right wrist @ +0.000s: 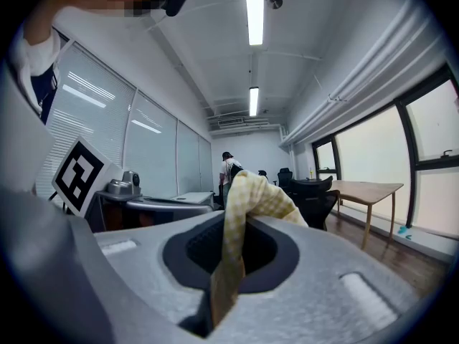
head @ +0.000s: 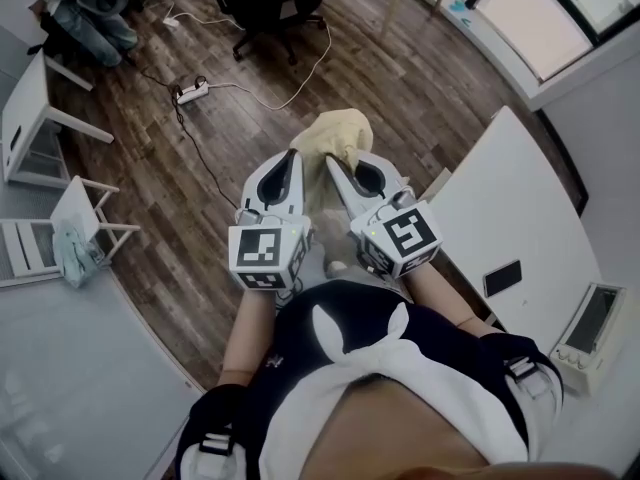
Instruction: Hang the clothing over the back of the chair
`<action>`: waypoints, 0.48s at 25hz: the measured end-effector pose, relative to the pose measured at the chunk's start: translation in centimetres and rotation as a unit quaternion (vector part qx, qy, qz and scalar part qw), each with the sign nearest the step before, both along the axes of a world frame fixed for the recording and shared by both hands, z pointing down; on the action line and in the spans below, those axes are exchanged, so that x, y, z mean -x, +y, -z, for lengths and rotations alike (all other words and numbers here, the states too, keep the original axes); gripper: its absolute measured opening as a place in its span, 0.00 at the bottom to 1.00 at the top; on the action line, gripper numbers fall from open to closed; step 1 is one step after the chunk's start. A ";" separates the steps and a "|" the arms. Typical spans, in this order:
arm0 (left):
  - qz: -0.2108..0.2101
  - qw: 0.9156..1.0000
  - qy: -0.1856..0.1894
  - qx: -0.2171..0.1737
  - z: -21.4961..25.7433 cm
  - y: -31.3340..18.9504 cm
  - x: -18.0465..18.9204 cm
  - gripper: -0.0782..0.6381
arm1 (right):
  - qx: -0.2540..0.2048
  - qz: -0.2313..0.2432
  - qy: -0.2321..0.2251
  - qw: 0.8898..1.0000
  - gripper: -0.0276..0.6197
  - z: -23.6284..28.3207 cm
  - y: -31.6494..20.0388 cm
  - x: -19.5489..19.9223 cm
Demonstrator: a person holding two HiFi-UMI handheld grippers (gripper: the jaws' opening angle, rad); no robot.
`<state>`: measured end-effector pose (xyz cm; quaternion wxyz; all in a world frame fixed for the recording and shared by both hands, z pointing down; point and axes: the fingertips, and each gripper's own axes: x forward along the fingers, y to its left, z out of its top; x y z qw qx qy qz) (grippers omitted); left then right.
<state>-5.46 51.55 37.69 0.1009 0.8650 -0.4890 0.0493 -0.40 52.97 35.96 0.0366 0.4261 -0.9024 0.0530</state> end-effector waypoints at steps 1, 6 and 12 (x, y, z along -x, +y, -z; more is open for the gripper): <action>0.000 1.000 0.000 0.000 -0.1 -1.0 0.7 0.12 | 0.001 0.000 0.002 1.000 0.07 -0.2 -0.9 0.6; -0.008 1.000 0.003 0.004 -0.6 -5.7 3.5 0.12 | 0.011 -0.008 0.008 1.000 0.07 -1.0 -5.7 3.1; -0.027 1.000 0.004 0.015 -1.1 -10.5 6.6 0.12 | 0.018 -0.025 0.007 0.999 0.07 -0.7 -10.2 6.2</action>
